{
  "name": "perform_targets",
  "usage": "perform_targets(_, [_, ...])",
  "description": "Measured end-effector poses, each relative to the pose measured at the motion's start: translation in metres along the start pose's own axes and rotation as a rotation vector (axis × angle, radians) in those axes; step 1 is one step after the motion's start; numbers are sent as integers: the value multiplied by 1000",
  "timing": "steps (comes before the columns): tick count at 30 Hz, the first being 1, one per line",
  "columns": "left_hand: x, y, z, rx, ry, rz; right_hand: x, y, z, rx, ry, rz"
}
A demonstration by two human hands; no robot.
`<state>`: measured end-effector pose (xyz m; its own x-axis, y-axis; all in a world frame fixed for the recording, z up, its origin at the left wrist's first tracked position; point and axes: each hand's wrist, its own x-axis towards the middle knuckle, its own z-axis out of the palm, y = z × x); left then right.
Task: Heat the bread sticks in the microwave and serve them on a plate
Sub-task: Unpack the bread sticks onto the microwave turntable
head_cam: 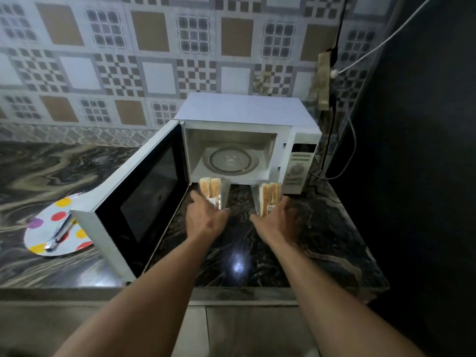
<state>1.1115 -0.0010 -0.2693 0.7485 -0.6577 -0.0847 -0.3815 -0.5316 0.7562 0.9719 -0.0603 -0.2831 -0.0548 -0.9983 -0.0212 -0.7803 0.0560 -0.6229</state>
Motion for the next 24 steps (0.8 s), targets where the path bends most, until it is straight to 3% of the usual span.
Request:
perform_targets(11, [26,-56,66,95,56,-70,26,54,75,-105,-28,64])
perform_targets(24, [51,-76,84,155,68,-27,48,64,90,-189,-60,-15])
